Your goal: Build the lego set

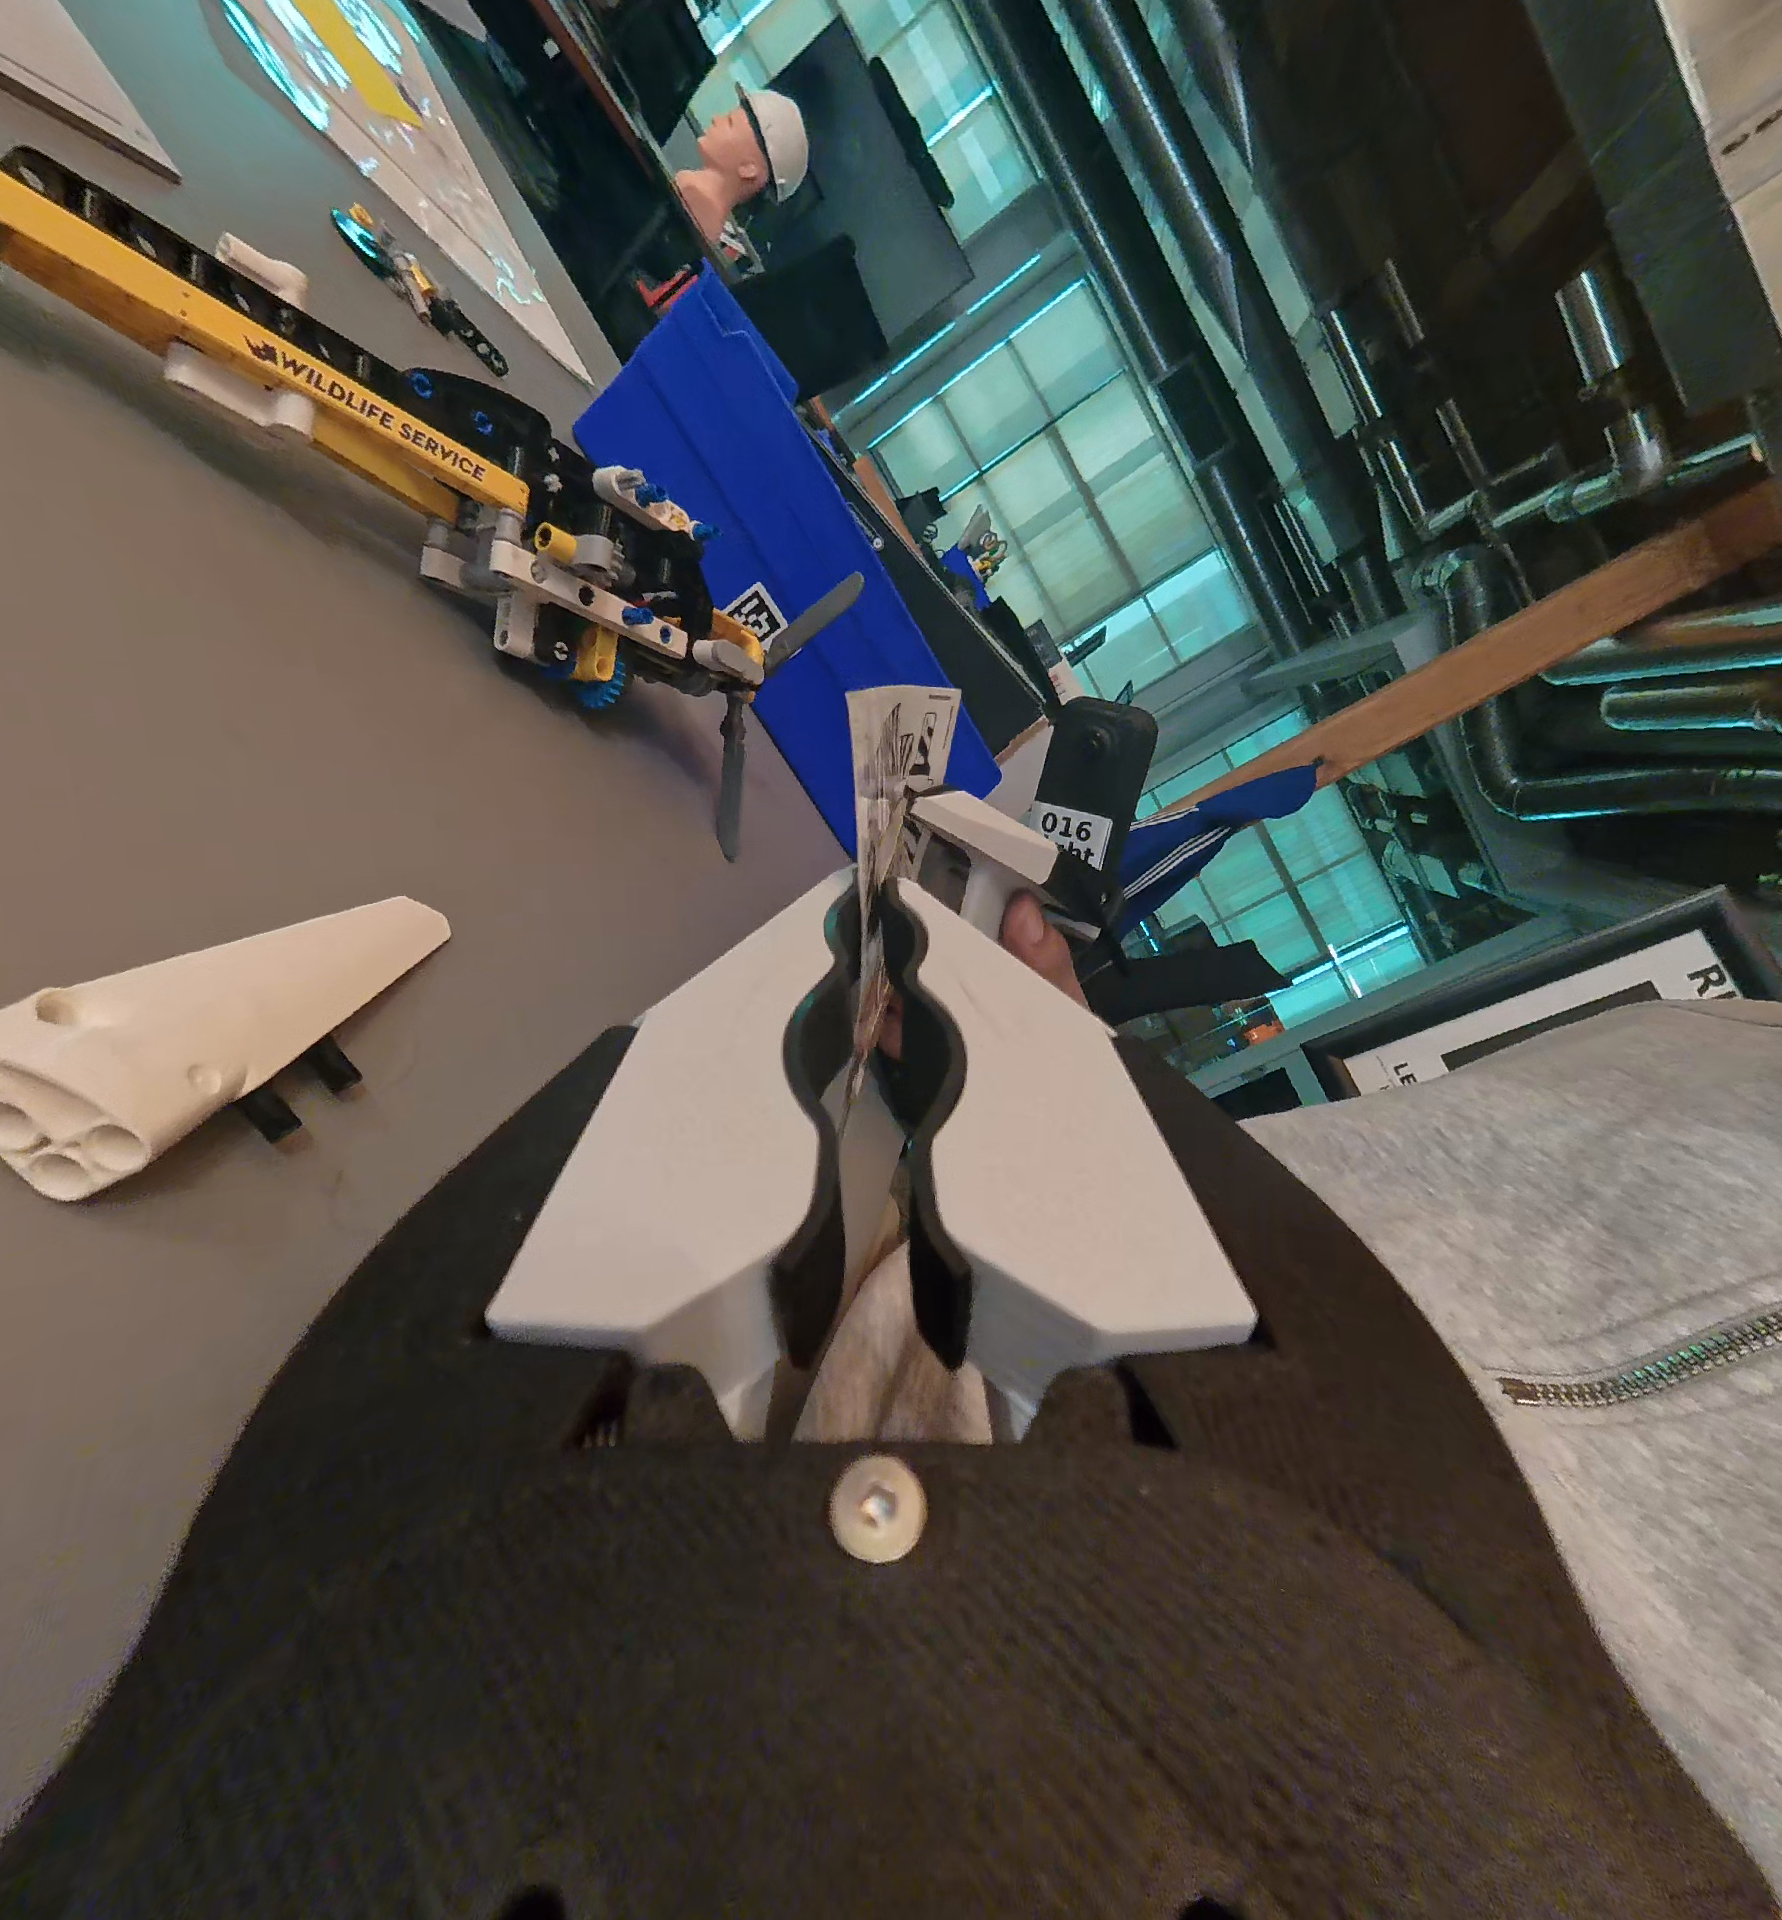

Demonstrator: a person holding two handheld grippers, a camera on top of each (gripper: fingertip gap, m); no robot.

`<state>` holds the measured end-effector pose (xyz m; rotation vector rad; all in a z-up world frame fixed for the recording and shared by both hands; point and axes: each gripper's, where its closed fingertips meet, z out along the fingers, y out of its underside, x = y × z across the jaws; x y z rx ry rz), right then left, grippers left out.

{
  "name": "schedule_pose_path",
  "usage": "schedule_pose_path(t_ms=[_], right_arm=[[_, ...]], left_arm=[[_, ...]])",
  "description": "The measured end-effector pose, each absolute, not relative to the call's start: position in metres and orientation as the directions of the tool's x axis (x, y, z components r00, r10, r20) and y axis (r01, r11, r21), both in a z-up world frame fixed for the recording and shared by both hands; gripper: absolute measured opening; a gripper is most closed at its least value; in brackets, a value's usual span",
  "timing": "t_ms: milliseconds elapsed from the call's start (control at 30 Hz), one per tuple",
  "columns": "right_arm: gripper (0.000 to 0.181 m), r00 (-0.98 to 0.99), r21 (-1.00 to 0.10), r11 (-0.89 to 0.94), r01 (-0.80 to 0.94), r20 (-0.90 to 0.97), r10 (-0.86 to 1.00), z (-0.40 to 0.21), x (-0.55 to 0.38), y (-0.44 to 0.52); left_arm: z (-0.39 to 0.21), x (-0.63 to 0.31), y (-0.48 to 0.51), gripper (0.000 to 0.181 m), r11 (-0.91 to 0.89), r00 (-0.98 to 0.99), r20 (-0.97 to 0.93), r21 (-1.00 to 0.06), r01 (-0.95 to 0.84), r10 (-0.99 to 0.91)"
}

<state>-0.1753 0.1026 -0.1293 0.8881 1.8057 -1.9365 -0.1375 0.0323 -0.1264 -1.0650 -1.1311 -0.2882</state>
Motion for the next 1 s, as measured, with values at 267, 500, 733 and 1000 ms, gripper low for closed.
schedule_pose_path(t_ms=[267, 500, 733, 1000], right_arm=[[0.000, -0.786, -0.826, -0.244, 0.509, -0.561, 0.259, -0.104, -0.195, 0.133], [0.000, -0.770, -0.812, -0.281, 0.512, -0.579, 0.268, -0.105, -0.203, 0.143], [0.000, -0.778, -0.814, -0.260, 0.519, -0.576, 0.250, -0.106, -0.197, 0.135], [0.000, -0.779, -0.811, -0.261, 0.524, -0.580, 0.239, -0.105, -0.195, 0.133]], left_arm=[[-0.138, -0.152, -0.002, 0.056, 0.481, 0.358, 0.733, -0.660, 0.577, 0.578], [-0.112, -0.145, -0.074, 0.046, 0.571, 0.295, 0.682, -0.726, 0.383, 0.669], [-0.124, -0.142, -0.067, 0.043, 0.600, 0.291, 0.727, -0.681, 0.419, 0.622], [-0.125, -0.141, -0.058, 0.042, 0.573, 0.306, 0.713, -0.695, 0.435, 0.631]])
